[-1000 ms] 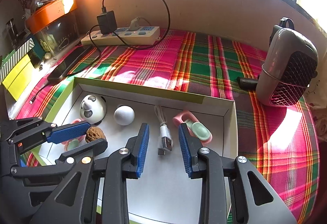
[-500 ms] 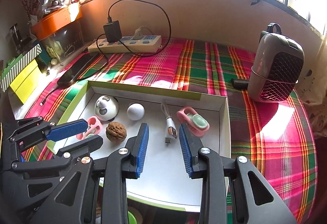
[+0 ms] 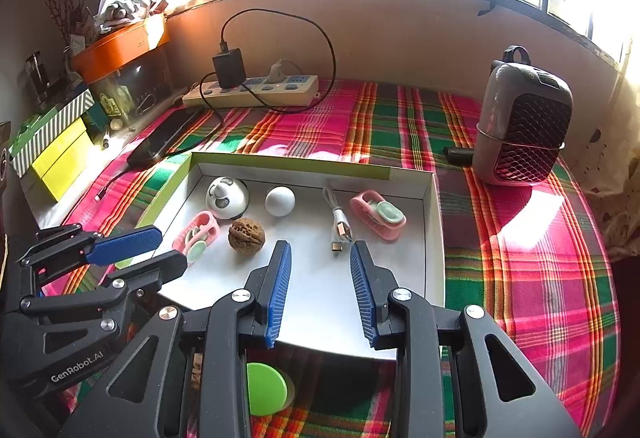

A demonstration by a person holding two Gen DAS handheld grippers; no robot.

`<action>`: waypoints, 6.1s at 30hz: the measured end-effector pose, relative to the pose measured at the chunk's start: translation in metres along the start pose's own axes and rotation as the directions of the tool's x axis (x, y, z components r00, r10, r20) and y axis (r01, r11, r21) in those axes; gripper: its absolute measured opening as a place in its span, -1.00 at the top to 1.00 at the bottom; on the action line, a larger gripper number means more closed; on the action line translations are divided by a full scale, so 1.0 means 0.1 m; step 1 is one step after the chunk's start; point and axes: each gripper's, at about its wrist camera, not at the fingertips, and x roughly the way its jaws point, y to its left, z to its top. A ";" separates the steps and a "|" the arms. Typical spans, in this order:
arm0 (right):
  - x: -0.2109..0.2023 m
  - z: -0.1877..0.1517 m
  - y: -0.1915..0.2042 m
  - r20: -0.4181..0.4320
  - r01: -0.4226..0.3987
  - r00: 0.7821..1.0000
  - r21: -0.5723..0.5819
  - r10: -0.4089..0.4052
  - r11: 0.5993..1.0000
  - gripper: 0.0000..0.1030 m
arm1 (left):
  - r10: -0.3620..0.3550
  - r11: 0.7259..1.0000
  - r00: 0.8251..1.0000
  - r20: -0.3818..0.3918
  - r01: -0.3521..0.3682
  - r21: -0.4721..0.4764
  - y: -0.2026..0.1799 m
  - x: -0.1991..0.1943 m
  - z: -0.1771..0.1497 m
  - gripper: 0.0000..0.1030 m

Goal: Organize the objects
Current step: 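Withdraw both open tools from the box toward the remaining items, then close the left tool on the black flashlight, then close the right tool on the white round container, then carry the flashlight and white container toward the box with both tools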

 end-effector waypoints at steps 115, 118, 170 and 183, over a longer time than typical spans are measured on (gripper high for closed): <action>-0.36 -0.92 -0.04 -0.071 -0.065 0.995 0.068 0.070 0.996 0.36 | -0.140 0.962 0.982 -0.129 0.166 0.215 -0.40 0.10 -0.53 0.50; -0.37 -0.93 -0.03 -0.072 -0.062 0.995 0.066 0.067 0.996 0.35 | -0.139 0.966 0.983 -0.123 0.162 0.200 -0.39 0.08 -0.55 0.58; -0.25 -1.01 0.73 -0.160 -0.231 0.967 -0.204 0.200 0.951 0.36 | -0.056 0.998 0.996 -0.074 0.056 0.011 -0.06 -0.38 -1.00 0.57; -0.25 -1.01 0.72 -0.146 -0.234 0.967 -0.186 0.209 0.954 0.37 | -0.055 0.998 0.996 -0.073 0.056 0.012 -0.07 -0.38 -1.01 0.57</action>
